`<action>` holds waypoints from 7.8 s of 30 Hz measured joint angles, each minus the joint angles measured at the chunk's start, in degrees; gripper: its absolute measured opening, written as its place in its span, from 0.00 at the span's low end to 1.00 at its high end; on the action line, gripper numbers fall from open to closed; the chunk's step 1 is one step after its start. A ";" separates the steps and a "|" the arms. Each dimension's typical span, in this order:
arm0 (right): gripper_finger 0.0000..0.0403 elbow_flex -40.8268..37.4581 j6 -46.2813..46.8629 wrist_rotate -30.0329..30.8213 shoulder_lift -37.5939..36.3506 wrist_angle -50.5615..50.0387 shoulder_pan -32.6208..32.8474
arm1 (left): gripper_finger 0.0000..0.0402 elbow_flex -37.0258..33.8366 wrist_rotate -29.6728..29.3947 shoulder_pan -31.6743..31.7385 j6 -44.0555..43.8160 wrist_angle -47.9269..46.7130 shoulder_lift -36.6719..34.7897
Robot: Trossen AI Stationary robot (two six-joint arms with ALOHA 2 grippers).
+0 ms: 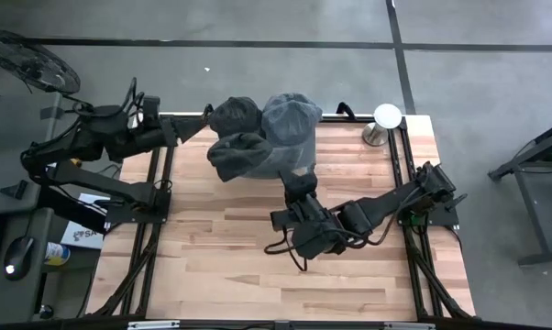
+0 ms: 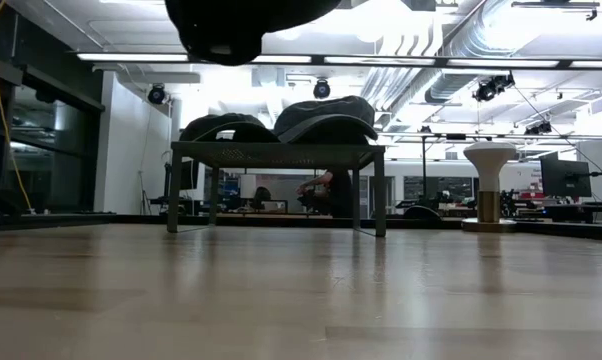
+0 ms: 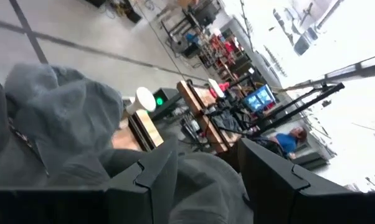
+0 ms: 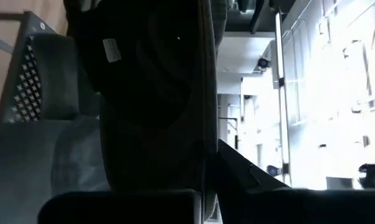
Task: Pick & Place hat
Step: Stack the black cap on top of the black cap on the shelf
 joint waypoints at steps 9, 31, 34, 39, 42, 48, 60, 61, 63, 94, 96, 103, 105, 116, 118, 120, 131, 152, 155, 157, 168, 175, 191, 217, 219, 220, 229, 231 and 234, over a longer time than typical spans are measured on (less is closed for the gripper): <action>0.02 0.48 0.00 0.03 -1.80 3.58 -1.00 | 0.42 -0.02 5.10 -0.02 -2.72 -0.49 2.33; 0.02 0.48 9.91 -4.80 -3.09 24.75 1.58 | 0.42 -0.09 33.02 -0.02 35.09 -3.23 -3.99; 0.02 0.48 11.68 -5.38 -3.09 27.82 1.58 | 0.42 -0.09 34.40 -0.02 40.06 -3.19 -5.71; 0.02 0.48 21.63 -8.58 -3.09 28.68 1.00 | 0.42 -0.09 35.28 -0.02 45.79 -3.15 -8.22; 0.02 0.48 30.43 -12.22 -3.09 27.30 -0.23 | 0.42 -0.09 35.37 -0.02 47.40 -3.15 -9.64; 0.02 0.46 48.80 -19.71 -3.07 23.28 -3.49 | 0.42 -0.09 35.49 -0.02 51.41 -3.46 -12.15; 0.02 0.17 68.01 -31.98 -3.04 16.13 -8.45 | 0.42 -0.02 20.71 -0.02 63.78 -5.80 -16.95; 0.02 0.03 68.45 -33.66 -3.04 14.55 -8.78 | 0.42 -0.02 17.52 -0.02 63.56 -5.51 -17.07; 0.02 -0.13 69.47 -35.22 -2.97 11.69 -9.11 | 0.42 -0.02 12.42 -0.02 63.43 -5.39 -17.11; 0.02 -0.11 62.89 -47.67 -2.93 14.69 -8.13 | 0.42 3.26 29.99 -0.02 51.92 -20.79 -16.86; 0.02 -0.11 62.42 -47.84 -2.93 14.99 -8.13 | 0.42 3.26 34.13 -0.02 49.86 -20.81 -16.86; 0.02 -0.02 61.08 -51.61 -2.96 17.16 -9.02 | 0.42 3.16 35.46 -0.02 45.53 -20.98 -15.58; 0.02 -0.02 60.89 -52.03 -2.96 17.15 -9.15 | 0.42 2.58 35.76 -0.02 45.10 -20.74 -14.83; 0.02 -0.02 61.46 -51.61 -3.02 13.61 -10.03 | 0.42 2.21 41.82 -0.02 43.87 -15.73 -9.73; 0.02 -0.02 61.50 -51.56 -3.02 12.77 -10.11 | 0.42 2.21 41.95 -0.02 43.32 -14.82 -9.69; 0.02 -0.02 61.58 -50.95 -3.02 12.22 -10.20 | 0.42 2.21 41.93 -0.02 42.53 -13.96 -9.69; 0.02 -0.02 60.52 -50.91 -3.02 14.85 -11.61 | 0.42 2.21 42.74 -0.02 37.52 -15.16 -8.36; 0.02 -0.11 60.02 -54.83 -3.02 14.64 -11.91 | 0.13 2.21 33.84 -0.04 41.42 -22.22 -0.88; 0.02 -0.11 60.02 -55.11 -3.02 14.65 -11.91 | 0.05 2.21 33.80 -0.04 42.52 -22.47 -0.89; 0.02 -0.11 60.03 -55.13 -3.02 14.65 -11.91 | 0.06 2.21 33.84 -0.04 43.46 -22.47 -0.93; 0.09 -0.09 64.22 -53.53 -3.02 13.65 -11.91 | 0.06 2.21 28.82 -0.02 45.74 -23.16 -4.90; 0.23 0.00 72.10 -50.81 -3.05 9.04 -13.12 | 0.06 2.21 22.00 -0.02 42.75 -25.55 -6.69; 0.42 0.00 83.70 -53.48 -2.99 5.64 -13.39 | 0.06 2.21 5.45 -0.02 23.11 -21.36 -2.27; 0.48 -0.09 70.30 -23.51 2.64 11.29 -6.25 | 0.06 2.21 -1.24 -0.02 26.54 4.40 16.69; 0.53 -0.09 70.21 -23.44 2.64 11.26 -6.25 | 0.06 2.21 -1.24 -0.02 26.66 4.78 17.03; 0.55 -0.09 69.91 -23.45 2.64 11.17 -6.25 | 0.06 2.21 -1.23 -0.02 26.66 4.76 17.18; 0.74 -0.09 70.25 -25.48 2.64 10.72 -8.31 | 0.06 2.21 -0.89 -0.02 26.67 5.74 17.23; 0.75 -0.09 69.53 -25.03 2.64 10.73 -9.08 | 0.06 2.21 -0.85 -0.02 27.08 6.27 17.25; 0.76 -0.09 70.19 -26.09 2.64 10.71 -10.15 | 0.06 2.21 -0.86 -0.02 27.36 6.25 17.23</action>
